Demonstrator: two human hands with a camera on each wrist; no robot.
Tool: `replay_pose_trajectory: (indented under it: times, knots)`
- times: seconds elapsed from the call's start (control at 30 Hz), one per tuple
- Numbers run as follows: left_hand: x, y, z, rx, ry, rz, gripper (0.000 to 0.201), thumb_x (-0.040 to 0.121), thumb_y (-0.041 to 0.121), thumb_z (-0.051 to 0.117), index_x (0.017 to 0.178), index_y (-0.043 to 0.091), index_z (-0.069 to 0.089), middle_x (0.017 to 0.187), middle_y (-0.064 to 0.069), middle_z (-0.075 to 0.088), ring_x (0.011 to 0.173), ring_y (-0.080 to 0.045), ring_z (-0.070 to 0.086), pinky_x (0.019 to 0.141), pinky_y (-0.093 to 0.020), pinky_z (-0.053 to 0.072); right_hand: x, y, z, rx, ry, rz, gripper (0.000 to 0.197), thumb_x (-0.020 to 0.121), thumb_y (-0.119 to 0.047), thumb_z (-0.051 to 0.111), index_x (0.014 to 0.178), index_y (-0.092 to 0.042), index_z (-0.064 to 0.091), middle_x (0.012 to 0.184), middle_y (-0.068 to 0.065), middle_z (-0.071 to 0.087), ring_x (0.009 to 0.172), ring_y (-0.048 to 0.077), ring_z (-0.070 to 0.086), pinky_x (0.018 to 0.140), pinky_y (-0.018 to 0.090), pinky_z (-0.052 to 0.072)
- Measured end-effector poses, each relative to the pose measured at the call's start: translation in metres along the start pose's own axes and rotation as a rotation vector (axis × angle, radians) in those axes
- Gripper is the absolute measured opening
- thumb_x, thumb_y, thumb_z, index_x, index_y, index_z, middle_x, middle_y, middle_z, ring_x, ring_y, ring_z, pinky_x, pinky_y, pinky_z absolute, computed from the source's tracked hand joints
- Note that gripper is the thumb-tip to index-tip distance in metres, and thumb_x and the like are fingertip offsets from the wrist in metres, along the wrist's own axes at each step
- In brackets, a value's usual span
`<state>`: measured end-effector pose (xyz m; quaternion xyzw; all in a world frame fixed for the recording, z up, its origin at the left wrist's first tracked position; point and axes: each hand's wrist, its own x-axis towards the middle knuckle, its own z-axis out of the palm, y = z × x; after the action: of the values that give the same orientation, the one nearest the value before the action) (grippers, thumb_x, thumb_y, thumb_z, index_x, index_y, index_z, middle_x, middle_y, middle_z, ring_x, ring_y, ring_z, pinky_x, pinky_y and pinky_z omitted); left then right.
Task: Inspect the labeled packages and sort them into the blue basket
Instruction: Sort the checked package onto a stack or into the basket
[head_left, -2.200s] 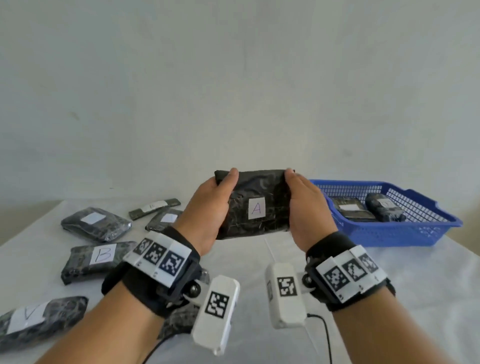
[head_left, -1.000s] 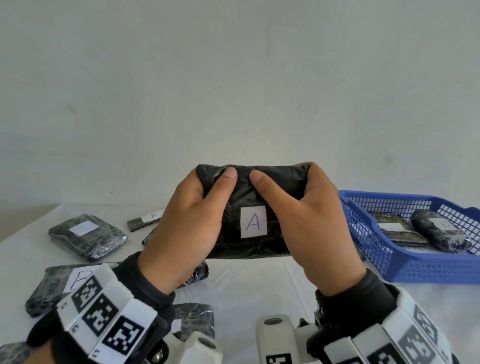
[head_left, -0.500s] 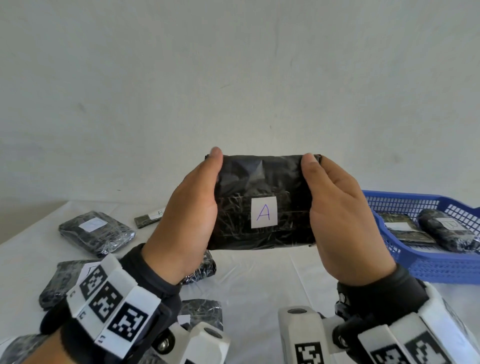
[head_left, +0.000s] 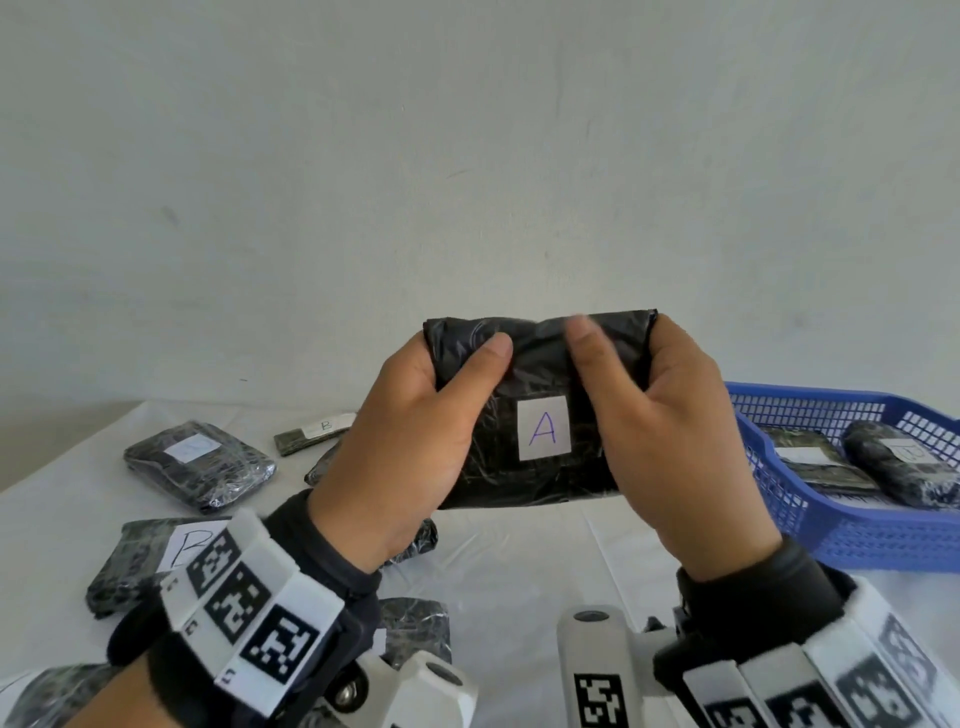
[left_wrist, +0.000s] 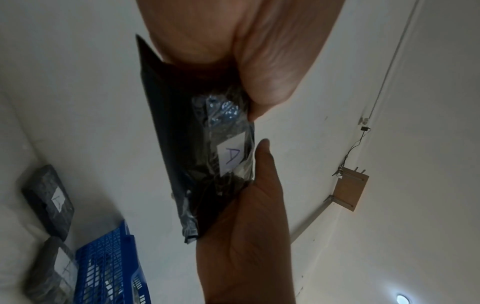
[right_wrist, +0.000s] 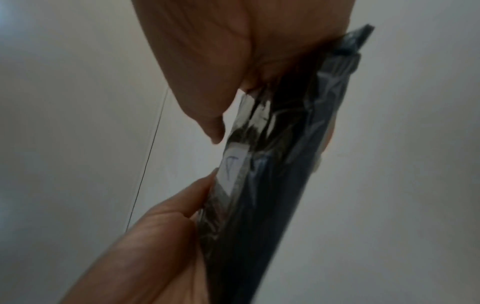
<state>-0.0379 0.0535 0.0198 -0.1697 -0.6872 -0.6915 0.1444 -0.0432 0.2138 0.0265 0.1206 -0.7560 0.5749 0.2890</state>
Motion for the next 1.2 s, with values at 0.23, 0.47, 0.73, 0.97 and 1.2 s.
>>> replay_pose_trajectory:
  times: [0.23,0.47,0.73,0.97,1.2]
  knots:
    - [0.0004,-0.0011,0.0005,-0.096,-0.001,-0.029,0.023,0.102,0.027,0.059,0.106,0.014,0.077,0.102,-0.013,0.079,0.097,-0.029,0.077,0.094,-0.052,0.059,-0.0028,-0.0032,0.0004,-0.036,-0.007,0.000,0.048,0.077,-0.060,0.074,0.100,-0.018,0.067,0.089,-0.004,0.076,0.081,0.010,0.074,0.073,0.039,0.064]
    - [0.0017,-0.0007,-0.0005,-0.264,-0.063,-0.124,0.021,0.095,0.024,0.061,0.101,0.013,0.078,0.100,-0.013,0.080,0.093,-0.027,0.078,0.083,-0.044,0.062,-0.0009,-0.0046,-0.0028,0.003,0.017,0.048,0.046,0.074,-0.055,0.080,0.100,-0.018,0.068,0.091,0.000,0.078,0.083,0.018,0.077,0.074,0.047,0.065]
    - [0.0042,-0.0006,-0.0033,-0.255,-0.015,-0.107,0.032,0.105,0.030,0.052,0.103,0.012,0.079,0.103,-0.009,0.081,0.097,-0.024,0.078,0.091,-0.040,0.057,0.0004,-0.0068,-0.0012,0.217,0.059,0.207,0.010,0.104,-0.033,0.057,0.107,-0.023,0.055,0.103,0.021,0.075,0.090,0.039,0.076,0.071,0.065,0.061]
    - [0.0029,0.0007,-0.0006,-0.191,0.027,-0.090,0.037,0.109,0.031,0.044,0.102,0.016,0.078,0.102,-0.004,0.081,0.098,-0.020,0.078,0.097,-0.042,0.054,0.0006,-0.0055,-0.0037,0.314,0.111,0.152,0.010,0.102,-0.025,0.063,0.107,-0.022,0.055,0.102,0.008,0.074,0.078,0.016,0.075,0.060,0.037,0.063]
    - [0.0029,0.0000,-0.0018,-0.177,0.027,-0.106,0.037,0.108,0.040,0.045,0.108,0.022,0.077,0.109,-0.001,0.080,0.109,-0.020,0.074,0.109,-0.052,0.049,-0.0017,-0.0003,0.0025,0.215,0.100,0.029,0.011,0.102,-0.024,0.065,0.103,-0.018,0.056,0.103,0.012,0.070,0.071,0.021,0.072,0.062,0.055,0.064]
